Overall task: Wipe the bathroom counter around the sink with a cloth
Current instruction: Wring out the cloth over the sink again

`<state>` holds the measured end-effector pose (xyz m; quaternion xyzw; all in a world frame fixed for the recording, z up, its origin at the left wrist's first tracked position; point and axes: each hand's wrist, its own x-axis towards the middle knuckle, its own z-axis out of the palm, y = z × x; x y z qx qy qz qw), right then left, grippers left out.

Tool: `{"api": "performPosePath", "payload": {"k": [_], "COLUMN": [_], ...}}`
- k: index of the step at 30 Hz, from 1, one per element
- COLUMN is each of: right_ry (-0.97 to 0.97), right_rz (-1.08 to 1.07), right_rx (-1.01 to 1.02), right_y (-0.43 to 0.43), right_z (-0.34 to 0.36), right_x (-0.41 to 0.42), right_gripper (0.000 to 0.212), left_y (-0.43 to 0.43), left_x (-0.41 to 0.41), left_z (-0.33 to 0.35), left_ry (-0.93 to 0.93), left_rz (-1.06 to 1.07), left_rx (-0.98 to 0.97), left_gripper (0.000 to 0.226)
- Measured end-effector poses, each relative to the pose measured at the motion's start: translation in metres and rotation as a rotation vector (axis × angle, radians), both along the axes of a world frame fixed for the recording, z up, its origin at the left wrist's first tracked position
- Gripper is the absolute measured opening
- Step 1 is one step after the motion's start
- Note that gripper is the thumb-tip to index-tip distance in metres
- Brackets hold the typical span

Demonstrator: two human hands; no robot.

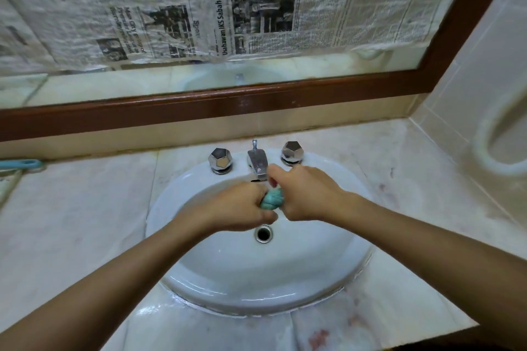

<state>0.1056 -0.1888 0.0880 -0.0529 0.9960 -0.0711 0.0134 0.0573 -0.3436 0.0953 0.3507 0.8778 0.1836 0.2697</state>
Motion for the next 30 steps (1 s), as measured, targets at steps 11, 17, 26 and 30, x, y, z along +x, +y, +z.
{"api": "performPosePath", "payload": {"k": [11, 17, 26, 30], "right_ry": [-1.016, -1.174, -0.522, -0.255], "right_rz": [-0.304, -0.402, -0.583, -0.504], "right_rx": [-1.462, -1.735, -1.405, -1.014], "right_y": [0.008, -0.007, -0.041, -0.065], "right_z": [-0.039, -0.057, -0.078, -0.084], "right_x": [0.033, 0.047, 0.058, 0.072], "right_gripper": [0.024, 0.042, 0.023, 0.024], "left_y": [-0.045, -0.063, -0.057, -0.054], "left_x": [0.012, 0.05, 0.123, 0.129], "left_z": [-0.076, -0.104, -0.113, -0.105], "left_ry": [0.847, 0.909, -0.298, -0.603], "left_rz": [-0.25, 0.134, 1.071, 1.089], "left_rx": [0.247, 0.36, 0.793, 0.89], "left_gripper": [0.035, 0.05, 0.031, 0.034]}}
